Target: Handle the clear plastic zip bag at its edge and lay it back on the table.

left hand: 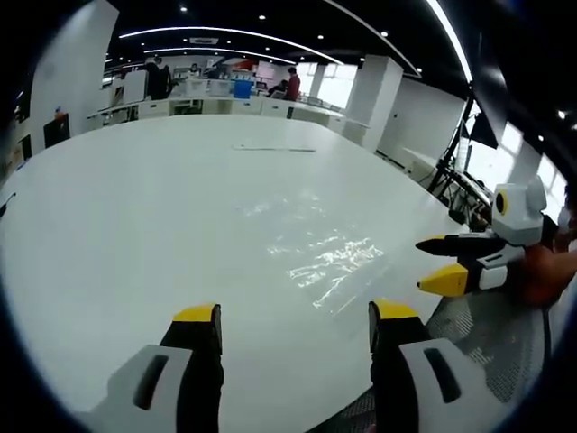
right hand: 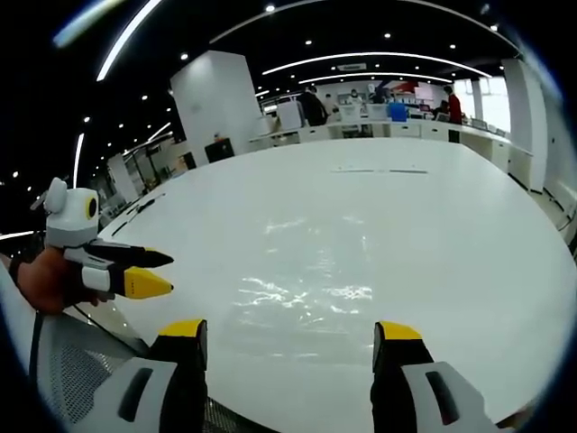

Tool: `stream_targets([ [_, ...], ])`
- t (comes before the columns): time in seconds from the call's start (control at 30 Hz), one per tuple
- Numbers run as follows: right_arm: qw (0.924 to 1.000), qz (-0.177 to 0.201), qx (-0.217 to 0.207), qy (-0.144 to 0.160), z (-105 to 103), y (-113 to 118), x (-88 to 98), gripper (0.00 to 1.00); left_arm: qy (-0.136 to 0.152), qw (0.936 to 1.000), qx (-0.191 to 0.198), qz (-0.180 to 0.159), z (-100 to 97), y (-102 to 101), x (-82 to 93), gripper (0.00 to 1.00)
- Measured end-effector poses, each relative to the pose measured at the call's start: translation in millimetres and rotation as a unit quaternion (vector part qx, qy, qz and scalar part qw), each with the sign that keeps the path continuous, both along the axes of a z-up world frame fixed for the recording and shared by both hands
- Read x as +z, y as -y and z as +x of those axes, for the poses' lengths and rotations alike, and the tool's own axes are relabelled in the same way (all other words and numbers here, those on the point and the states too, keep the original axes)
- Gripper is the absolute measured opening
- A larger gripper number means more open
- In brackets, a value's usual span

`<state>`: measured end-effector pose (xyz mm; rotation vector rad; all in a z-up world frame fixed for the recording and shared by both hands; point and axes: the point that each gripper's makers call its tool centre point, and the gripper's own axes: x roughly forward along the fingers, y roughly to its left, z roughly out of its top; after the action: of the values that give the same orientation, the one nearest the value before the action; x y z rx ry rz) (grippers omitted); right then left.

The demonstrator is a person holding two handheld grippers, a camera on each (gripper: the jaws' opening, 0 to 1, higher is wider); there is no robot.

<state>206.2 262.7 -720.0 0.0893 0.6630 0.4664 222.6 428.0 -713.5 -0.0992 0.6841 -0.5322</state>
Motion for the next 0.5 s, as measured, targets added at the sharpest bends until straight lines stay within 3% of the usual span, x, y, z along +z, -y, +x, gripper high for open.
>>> stream_targets([
  [0.5,1.0000,0.003,-0.001,-0.004,-0.2,-0.2,-1.6,0.74,-0.006,1.0000,-0.005,-0.006,3.3,5.1,-0.6,0.64],
])
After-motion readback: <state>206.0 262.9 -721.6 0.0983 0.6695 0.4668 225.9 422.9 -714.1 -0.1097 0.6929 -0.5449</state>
